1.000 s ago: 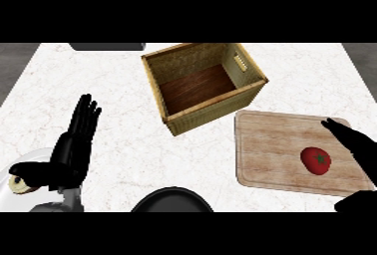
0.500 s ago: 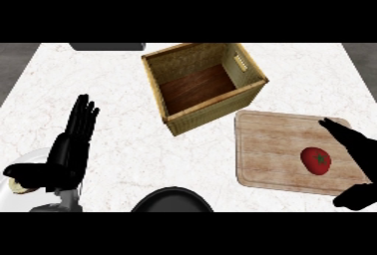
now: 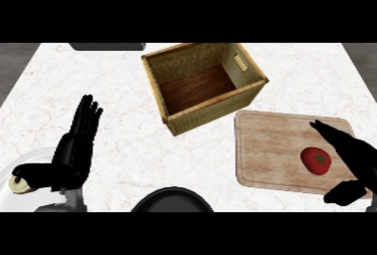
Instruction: Pick the tomato from the cutting board and place it in the basket
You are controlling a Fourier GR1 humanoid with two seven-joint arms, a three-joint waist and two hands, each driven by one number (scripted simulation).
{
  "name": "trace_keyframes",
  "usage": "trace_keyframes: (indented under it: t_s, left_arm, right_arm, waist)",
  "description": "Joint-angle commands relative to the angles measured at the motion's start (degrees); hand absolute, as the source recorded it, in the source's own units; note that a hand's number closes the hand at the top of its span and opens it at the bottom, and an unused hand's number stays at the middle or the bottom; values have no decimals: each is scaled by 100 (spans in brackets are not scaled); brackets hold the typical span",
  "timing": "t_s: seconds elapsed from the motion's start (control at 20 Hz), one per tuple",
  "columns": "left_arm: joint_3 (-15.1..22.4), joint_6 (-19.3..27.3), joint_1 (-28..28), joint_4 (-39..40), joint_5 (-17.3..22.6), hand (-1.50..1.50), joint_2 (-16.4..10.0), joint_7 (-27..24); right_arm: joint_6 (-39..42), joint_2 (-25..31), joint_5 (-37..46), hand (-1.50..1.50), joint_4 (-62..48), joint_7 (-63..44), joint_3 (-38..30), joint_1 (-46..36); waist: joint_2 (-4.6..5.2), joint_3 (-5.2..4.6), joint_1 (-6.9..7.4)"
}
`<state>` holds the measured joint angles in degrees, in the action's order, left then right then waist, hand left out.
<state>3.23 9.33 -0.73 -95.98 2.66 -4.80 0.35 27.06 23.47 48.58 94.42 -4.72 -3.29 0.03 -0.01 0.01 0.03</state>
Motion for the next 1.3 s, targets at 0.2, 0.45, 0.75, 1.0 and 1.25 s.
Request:
trace_keyframes:
  t_s: [0.2, 0.45, 0.75, 1.0, 1.25]
  left_arm:
    - [-19, -167, 367, -348, -22, 0, 61, -35]
    - [82, 116, -220, 383, -414, 0, 340, -190]
    - [-139, -182, -215, -156, -109, 0, 121, 273]
    - [-517, -378, -294, 157, 122, 0, -52, 115]
    - [-106, -176, 180, -107, -238, 0, 273, -107]
  right_arm:
    - [-510, -293, 391, -150, -681, 435, 21, 56]
    - [-565, -81, 423, -150, -1173, 877, -187, -76]
    - [-902, -362, 694, 150, -1799, 953, -22, -423]
    - [-800, 189, 949, 150, -1779, 1598, 138, -403]
    - [-633, 88, 1128, 150, -1212, 1438, 229, -222]
  waist:
    - [-1, 0, 9]
    - [6, 1, -10]
    - [6, 2, 21]
    - [5, 0, 4]
    - [-4, -1, -3]
